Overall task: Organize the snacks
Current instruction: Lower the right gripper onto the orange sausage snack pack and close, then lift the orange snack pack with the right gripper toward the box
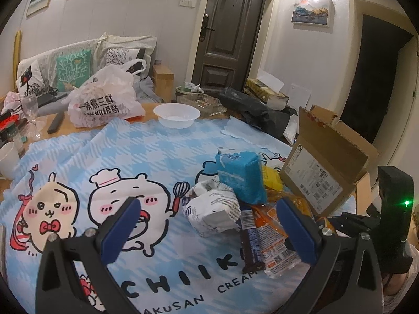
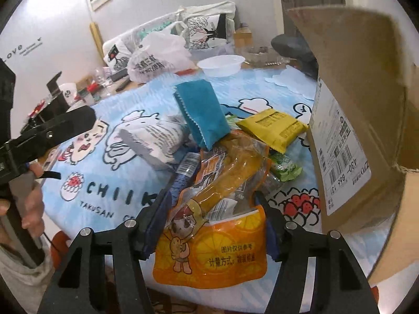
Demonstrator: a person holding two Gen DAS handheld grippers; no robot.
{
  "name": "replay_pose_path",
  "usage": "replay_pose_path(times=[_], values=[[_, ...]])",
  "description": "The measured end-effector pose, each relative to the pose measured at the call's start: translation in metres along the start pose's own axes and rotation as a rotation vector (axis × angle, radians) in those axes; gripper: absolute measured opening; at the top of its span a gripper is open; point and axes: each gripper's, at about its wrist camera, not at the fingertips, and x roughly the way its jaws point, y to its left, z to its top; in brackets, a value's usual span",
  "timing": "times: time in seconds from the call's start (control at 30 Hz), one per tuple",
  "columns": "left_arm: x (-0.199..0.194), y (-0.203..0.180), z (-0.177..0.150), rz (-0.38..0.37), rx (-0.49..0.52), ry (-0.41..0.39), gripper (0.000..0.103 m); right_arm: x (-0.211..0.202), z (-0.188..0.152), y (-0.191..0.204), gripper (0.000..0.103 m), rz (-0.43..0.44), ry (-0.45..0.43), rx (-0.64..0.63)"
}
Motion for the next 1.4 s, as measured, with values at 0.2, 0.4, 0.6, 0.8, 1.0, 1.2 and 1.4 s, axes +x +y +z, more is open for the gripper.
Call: replay_pose_path(times=[0.2, 0.4, 0.6, 0.8, 1.0, 1.2, 1.4], values=[[-0.007, -0.004, -0.001, -0.004, -0.001, -0.009, 0.102, -0.009, -0.004, 0.005, 0.059, 0.028, 0.007, -0.001], [-0.013, -0.004, -0.001, -0.004, -0.001, -0.019, 0.102, 0.002, -0.018, 0.017, 0.059, 0.070, 0.071, -0.051], [-0.012, 0.000, -0.003, -0.004, -0.014, -0.008, 0.102, -0.003, -0.018, 0.020, 0.059, 0.076, 0.058, -0.060], [-0.012, 0.000, -0.004, -0.030, -0.019, 0.001, 0.102, -0.011, -0.015, 0.018, 0.051, 0.117, 0.057, -0.025], [-0.014, -0.002, -0.005, -0.035, -0.014, 0.000, 0.102, -0.020, -0.016, 0.015, 0.051, 0.120, 0.049, -0.014], [-0.019, -0.008, -0.005, -0.043, -0.009, -0.004, 0.102, -0.032, -0.019, 0.015, 0.044, 0.131, 0.026, -0.009], [-0.025, -0.014, -0.006, -0.044, -0.001, -0.007, 0.102, -0.029, -0.021, 0.016, 0.044, 0.122, 0.040, -0.032]])
